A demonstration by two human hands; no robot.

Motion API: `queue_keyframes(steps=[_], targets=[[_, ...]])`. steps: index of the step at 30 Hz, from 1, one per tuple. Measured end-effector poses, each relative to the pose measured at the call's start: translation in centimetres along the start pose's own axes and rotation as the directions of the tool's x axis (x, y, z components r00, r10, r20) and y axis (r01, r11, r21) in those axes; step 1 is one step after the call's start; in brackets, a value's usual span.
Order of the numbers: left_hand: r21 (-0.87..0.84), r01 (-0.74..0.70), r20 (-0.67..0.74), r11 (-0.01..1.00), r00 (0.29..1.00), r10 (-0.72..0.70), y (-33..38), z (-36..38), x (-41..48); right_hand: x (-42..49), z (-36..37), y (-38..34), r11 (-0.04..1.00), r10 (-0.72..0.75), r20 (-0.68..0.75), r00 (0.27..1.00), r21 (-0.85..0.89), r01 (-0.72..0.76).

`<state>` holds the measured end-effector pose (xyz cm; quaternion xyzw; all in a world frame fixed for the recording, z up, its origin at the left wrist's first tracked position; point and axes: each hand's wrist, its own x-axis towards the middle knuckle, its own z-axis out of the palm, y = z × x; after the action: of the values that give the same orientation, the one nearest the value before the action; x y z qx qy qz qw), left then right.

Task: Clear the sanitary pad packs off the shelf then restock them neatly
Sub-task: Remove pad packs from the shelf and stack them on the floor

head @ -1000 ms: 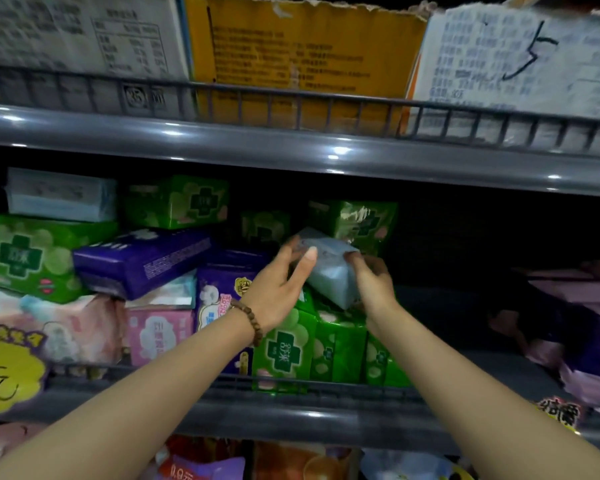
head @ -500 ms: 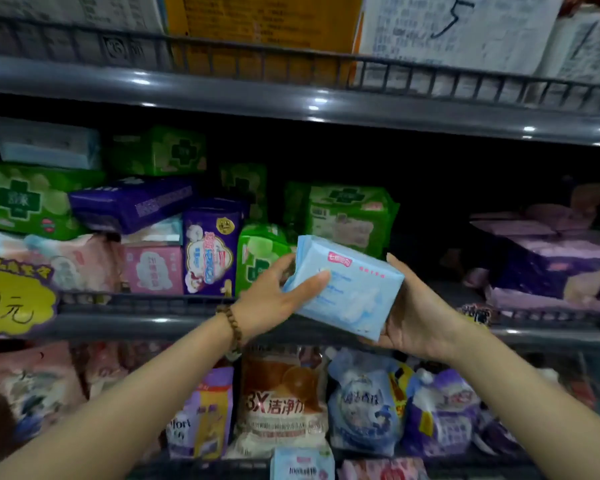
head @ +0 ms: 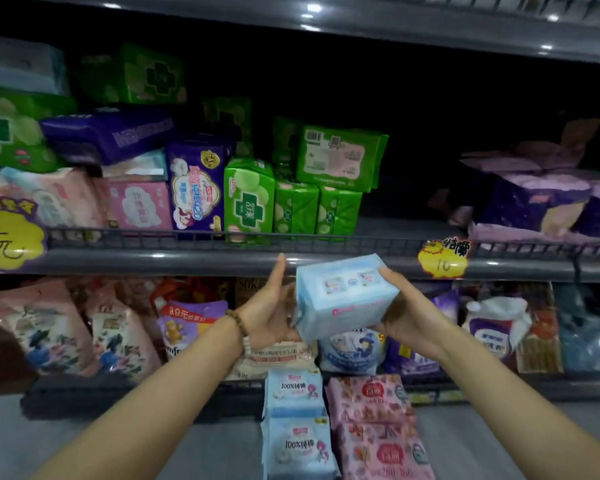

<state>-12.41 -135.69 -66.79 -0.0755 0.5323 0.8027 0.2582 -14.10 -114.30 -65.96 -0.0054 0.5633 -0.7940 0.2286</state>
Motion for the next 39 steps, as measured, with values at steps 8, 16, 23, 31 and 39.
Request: queue_keyframes(steps=[8, 16, 23, 31, 39], targets=[[-0.056, 0.133, 0.136, 0.99, 0.983, -0.124, -5.2, -1.4, -1.2, 0.0, 0.2, 5.1, 1.0, -0.024, -0.017, 1.0, 0.001, 0.024], [-0.019, -0.238, -0.225, 0.971, 0.947, 0.228, -10.5, -2.2, -0.9, -2.0, 1.1, 12.7, 0.989, 0.145, 0.004, 0.989, -0.023, -0.145], [0.21, 0.145, -0.137, 0.967, 0.984, -0.117, -15.5, -7.6, -3.6, -5.1, -2.4, 17.5, 0.911, 0.396, -0.018, 0.918, -0.117, -0.396], [0.529, 0.567, -0.111, 0.632, 0.784, -0.611, -26.0, -11.0, -3.7, -6.8, -4.6, 26.9, 0.639, 0.73, -0.092, 0.677, -0.26, -0.724], [0.417, 0.616, -0.297, 0.668, 0.787, -0.541, -30.9, -9.9, -1.7, -6.0, -6.0, 32.2, 0.69, 0.644, -0.267, 0.717, -0.201, -0.695]])
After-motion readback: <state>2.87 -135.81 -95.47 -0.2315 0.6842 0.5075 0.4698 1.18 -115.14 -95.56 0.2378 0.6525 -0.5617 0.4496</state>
